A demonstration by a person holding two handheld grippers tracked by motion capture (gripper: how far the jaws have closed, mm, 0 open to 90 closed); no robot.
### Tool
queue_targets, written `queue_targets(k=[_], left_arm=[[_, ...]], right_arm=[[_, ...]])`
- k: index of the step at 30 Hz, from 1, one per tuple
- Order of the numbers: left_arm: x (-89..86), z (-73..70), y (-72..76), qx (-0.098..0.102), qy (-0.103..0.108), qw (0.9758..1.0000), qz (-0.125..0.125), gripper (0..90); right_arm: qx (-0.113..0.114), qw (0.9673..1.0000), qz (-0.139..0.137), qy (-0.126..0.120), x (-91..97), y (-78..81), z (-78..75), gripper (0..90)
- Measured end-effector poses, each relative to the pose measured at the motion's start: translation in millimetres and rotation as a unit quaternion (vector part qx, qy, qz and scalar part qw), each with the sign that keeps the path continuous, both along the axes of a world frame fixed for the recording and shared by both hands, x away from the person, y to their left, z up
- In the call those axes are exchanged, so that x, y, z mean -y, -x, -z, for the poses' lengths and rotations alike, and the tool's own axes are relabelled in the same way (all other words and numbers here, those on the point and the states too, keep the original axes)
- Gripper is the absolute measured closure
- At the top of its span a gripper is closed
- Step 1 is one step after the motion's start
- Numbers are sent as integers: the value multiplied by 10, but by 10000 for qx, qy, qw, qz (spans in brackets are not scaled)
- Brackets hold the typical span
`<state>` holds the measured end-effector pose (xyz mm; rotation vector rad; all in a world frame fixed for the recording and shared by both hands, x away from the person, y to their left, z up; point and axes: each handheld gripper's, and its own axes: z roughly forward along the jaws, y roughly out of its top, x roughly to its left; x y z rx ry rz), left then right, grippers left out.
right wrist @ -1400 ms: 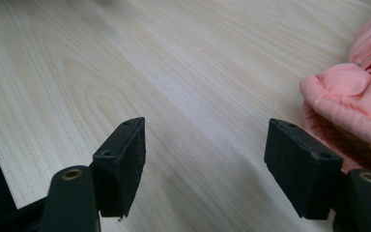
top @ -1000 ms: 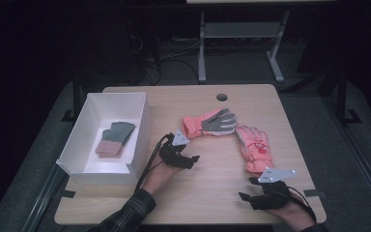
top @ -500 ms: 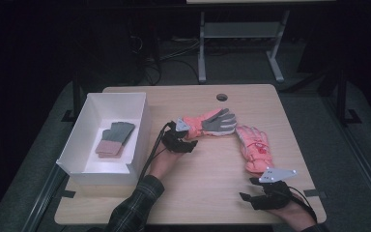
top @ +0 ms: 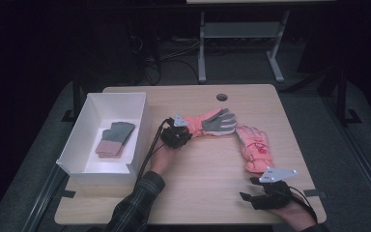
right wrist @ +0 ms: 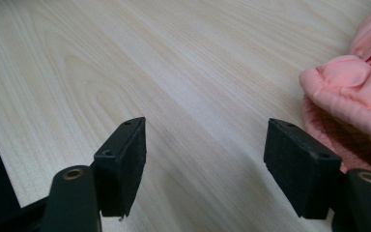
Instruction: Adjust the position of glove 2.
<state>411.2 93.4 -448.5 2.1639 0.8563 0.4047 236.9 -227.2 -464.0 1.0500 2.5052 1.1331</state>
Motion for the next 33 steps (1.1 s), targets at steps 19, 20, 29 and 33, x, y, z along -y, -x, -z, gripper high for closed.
queue_targets(k=[19,20,29,33], left_arm=[[-86,-96,698,-509,174,9973,502,849],[-94,-97,745,-504,177,9971,534,849],[-95,-97,1110,-645,187,9943,826,711],[-118,-273,1110,-464,197,9944,924,816]], right_arm=[[-9,10000,13,37,3,3,1,311],[-21,10000,25,37,3,4,1,311],[-19,10000,21,42,1,3,2,310],[-17,10000,28,41,-2,4,2,309]])
